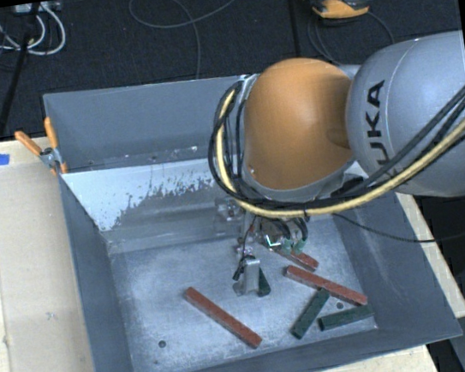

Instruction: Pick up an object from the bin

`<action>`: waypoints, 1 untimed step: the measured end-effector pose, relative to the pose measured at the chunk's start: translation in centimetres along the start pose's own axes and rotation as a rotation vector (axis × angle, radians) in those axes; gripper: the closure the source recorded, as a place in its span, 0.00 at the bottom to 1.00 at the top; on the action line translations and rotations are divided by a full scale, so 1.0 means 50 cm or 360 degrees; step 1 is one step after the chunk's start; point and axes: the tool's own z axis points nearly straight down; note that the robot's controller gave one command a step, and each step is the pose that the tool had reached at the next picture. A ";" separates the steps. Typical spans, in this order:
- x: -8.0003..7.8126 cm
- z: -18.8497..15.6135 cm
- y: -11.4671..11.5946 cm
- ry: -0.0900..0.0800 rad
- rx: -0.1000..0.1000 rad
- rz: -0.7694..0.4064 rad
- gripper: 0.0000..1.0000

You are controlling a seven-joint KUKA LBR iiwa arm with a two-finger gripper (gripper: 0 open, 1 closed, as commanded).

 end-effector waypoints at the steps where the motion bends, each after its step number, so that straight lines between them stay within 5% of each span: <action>1: 0.047 0.232 -0.048 0.0002 0.0002 0.0239 0.00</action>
Offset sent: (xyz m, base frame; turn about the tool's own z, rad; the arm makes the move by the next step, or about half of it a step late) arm -0.0221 -0.0243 -0.1110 0.1523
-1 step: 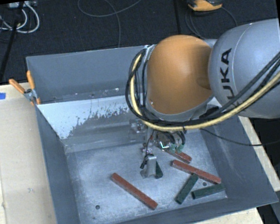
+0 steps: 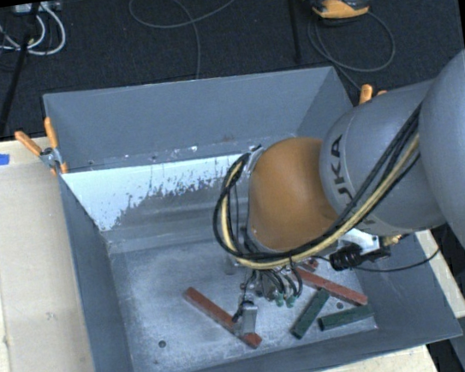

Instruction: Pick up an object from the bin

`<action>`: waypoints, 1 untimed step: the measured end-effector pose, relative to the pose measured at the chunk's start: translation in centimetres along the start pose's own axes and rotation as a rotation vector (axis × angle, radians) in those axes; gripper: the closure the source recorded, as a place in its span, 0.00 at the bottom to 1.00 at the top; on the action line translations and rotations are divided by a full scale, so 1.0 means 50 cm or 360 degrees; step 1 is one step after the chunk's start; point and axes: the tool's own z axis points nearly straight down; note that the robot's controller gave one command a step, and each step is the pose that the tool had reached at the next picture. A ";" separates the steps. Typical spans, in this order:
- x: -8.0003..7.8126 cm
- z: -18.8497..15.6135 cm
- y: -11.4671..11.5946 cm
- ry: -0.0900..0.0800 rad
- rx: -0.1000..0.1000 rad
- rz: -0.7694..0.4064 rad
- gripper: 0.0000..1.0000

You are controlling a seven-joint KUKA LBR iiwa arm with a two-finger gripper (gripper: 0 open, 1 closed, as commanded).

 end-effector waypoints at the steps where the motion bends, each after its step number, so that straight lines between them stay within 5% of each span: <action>1: 0.002 0.120 0.077 -0.0003 -0.0004 0.0307 0.00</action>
Offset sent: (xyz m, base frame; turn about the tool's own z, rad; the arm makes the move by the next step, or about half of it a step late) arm 0.0061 0.0371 -0.0575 0.1951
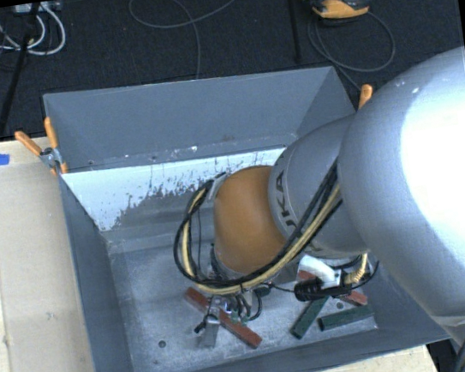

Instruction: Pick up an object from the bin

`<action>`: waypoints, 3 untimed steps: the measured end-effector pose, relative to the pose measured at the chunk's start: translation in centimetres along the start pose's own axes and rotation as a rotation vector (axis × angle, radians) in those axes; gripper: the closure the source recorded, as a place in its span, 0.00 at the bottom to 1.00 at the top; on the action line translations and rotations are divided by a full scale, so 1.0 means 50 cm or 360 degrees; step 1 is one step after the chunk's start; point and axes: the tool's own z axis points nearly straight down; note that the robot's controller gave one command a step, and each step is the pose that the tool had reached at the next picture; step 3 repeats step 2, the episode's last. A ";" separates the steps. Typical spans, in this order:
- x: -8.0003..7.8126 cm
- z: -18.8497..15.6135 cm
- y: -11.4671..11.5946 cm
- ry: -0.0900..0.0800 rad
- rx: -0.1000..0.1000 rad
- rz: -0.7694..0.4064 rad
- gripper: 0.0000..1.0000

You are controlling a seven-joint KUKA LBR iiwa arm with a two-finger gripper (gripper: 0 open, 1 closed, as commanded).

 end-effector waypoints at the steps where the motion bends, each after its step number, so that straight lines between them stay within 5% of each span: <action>1: -0.003 -0.004 -0.001 -0.0006 -0.0003 0.0007 1.00; 2: -0.036 -0.276 -0.039 -0.0021 -0.0009 -0.0032 1.00; 3: -0.036 -0.276 -0.039 -0.0021 -0.0009 -0.0032 1.00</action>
Offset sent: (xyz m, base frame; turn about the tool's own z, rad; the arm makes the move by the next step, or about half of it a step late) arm 0.0000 0.0000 0.0000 0.0000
